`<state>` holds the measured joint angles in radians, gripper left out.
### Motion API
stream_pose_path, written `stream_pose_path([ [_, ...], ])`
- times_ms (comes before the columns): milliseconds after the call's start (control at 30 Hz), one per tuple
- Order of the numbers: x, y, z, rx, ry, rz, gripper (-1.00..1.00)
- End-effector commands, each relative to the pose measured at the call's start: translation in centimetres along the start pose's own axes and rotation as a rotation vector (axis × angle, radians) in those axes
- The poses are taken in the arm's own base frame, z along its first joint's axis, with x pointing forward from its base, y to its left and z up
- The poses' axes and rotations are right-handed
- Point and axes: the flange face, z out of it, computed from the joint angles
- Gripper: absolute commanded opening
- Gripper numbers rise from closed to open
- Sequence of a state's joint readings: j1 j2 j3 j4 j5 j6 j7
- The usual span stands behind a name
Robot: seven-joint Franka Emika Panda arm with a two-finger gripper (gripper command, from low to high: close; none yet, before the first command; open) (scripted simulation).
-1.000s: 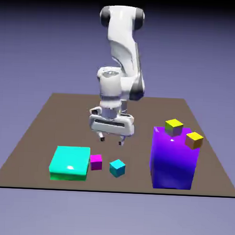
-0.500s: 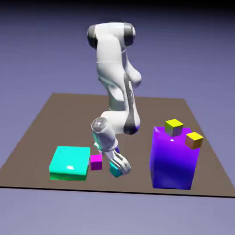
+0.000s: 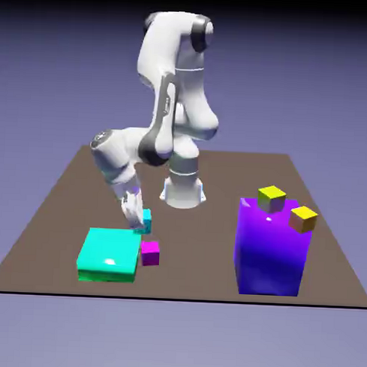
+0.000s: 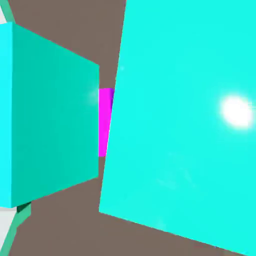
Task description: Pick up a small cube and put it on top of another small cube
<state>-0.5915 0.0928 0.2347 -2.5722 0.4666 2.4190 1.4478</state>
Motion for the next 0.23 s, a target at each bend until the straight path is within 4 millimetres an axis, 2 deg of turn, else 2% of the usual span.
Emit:
stream_pose_path([
  [0, 0.0, -0.1, 1.5, -0.001, 0.002, -0.002, -1.00],
  [67, 0.3, -0.1, 4.0, -0.001, 0.004, -0.001, -1.00],
  [100, 0.3, -0.1, 4.0, -0.001, 0.004, -0.001, 1.00],
  [133, 0.3, -0.1, 4.0, -0.001, 0.004, -0.001, 1.00],
  [200, 0.0, -0.1, 1.1, -0.001, 0.002, -0.002, 1.00],
])
